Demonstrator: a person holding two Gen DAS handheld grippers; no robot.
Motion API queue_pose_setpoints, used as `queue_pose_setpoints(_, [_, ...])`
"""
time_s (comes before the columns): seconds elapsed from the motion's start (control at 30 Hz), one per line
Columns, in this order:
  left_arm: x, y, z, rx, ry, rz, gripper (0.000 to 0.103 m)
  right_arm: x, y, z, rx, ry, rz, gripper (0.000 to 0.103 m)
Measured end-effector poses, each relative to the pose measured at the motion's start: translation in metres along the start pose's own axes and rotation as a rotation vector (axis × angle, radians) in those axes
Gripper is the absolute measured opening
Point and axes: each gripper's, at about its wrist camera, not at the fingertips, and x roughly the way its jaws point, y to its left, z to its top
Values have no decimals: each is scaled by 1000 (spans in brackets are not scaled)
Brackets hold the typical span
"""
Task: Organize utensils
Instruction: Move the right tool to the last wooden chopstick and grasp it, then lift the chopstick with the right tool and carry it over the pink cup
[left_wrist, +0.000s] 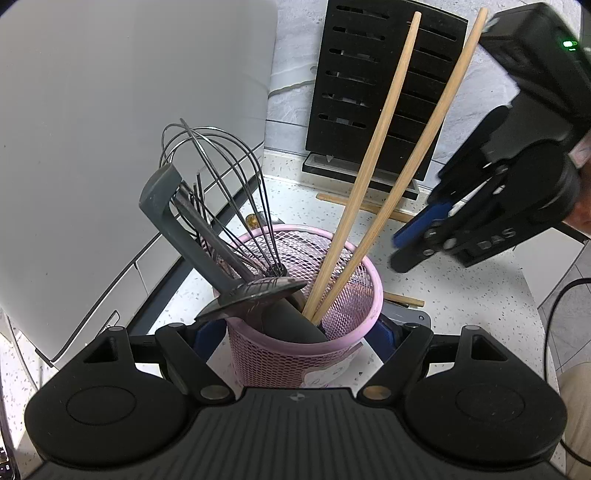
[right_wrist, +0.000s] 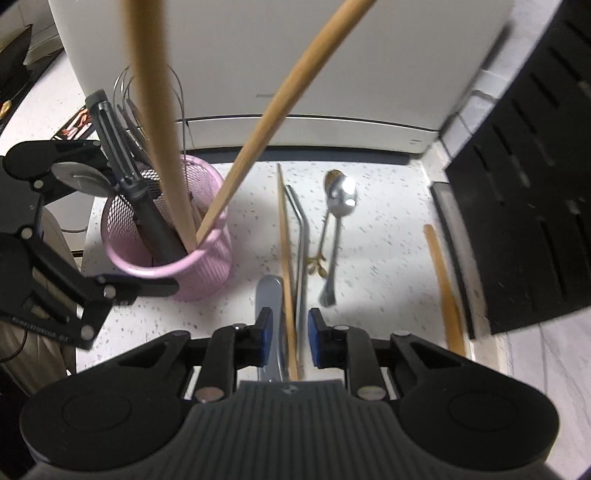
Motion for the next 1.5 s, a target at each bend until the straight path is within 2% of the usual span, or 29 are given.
queue_pose_setpoints(0.23, [0, 1, 1, 2, 5, 0, 92, 27, -3, 10, 12, 2, 71, 8])
queue_pose_setpoints(0.33, [0, 1, 2, 3, 7, 0, 92, 37, -6, 13, 24, 10, 84, 2])
queue_pose_setpoints(1.5, [2, 1, 9, -4, 23, 7, 92, 103, -35, 51, 65, -37, 175, 4])
